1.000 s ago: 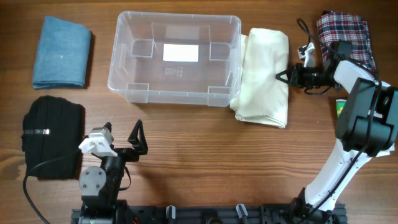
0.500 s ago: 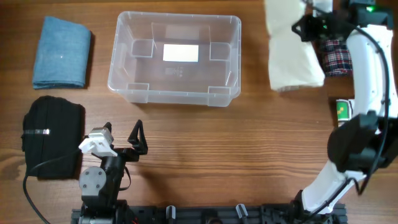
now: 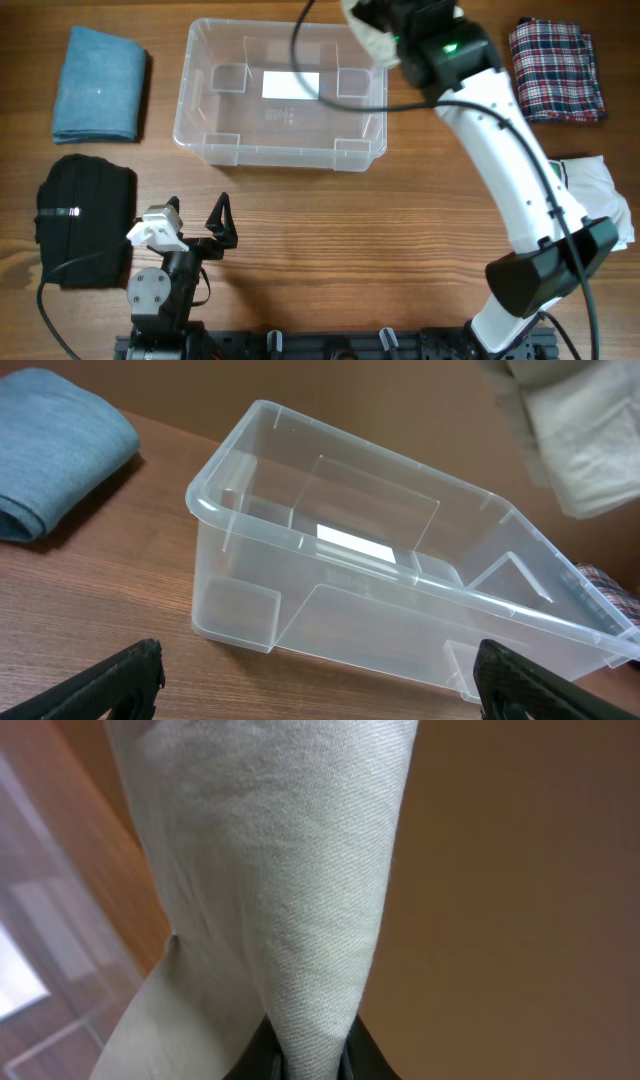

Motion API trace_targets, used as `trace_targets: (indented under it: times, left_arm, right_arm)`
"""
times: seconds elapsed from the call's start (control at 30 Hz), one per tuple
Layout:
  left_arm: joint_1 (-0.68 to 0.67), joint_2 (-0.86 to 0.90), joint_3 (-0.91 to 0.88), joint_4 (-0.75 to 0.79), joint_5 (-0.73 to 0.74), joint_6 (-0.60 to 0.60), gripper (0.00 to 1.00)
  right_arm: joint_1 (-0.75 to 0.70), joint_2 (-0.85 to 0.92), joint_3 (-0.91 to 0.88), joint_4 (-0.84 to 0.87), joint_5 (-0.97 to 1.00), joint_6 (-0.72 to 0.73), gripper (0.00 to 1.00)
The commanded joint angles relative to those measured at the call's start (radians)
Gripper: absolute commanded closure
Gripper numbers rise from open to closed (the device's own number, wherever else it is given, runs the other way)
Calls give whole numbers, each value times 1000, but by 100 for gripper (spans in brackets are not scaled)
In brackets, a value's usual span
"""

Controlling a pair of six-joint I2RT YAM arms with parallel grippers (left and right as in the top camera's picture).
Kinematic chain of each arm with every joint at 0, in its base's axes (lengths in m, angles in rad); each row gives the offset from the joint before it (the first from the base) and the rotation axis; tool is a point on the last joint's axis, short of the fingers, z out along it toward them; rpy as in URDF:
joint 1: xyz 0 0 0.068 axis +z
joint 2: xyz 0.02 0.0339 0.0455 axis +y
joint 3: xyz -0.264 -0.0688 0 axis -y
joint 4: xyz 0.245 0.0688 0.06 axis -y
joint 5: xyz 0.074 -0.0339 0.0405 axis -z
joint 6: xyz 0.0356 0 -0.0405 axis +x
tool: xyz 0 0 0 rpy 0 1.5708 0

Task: Pack container
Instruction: 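Lift the cream cloth with the right gripper and lower it into the box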

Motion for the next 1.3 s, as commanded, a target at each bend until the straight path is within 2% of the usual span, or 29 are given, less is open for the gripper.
trace_targets:
  times: [0.0, 0.17, 0.33, 0.5, 0.67, 0.87, 1.27]
  left_arm:
    - [-5, -8, -6, 2, -6, 16, 0]
    - [-5, -8, -6, 2, -6, 16, 0]
    - [-5, -8, -6, 2, -6, 16, 0]
    - [-5, -8, -6, 3, -6, 16, 0]
    - [-5, -8, -6, 2, -6, 16, 0]
    - [-5, -8, -6, 2, -6, 16, 0]
    - [-5, -8, -6, 2, -6, 16, 0]
  right_arm:
    - [90, -58, 35, 20, -6, -125, 96]
    - [140, -19, 35, -27, -137, -193, 96]
    - [140, 81, 35, -73, -212, -359, 96]
    - [136, 200, 35, -51, -208, -373, 96]
    - [127, 287, 35, 59, -180, -393, 96]
    - [83, 340, 35, 123, -198, -437, 96]
    - [69, 430, 35, 244, -238, -435, 94]
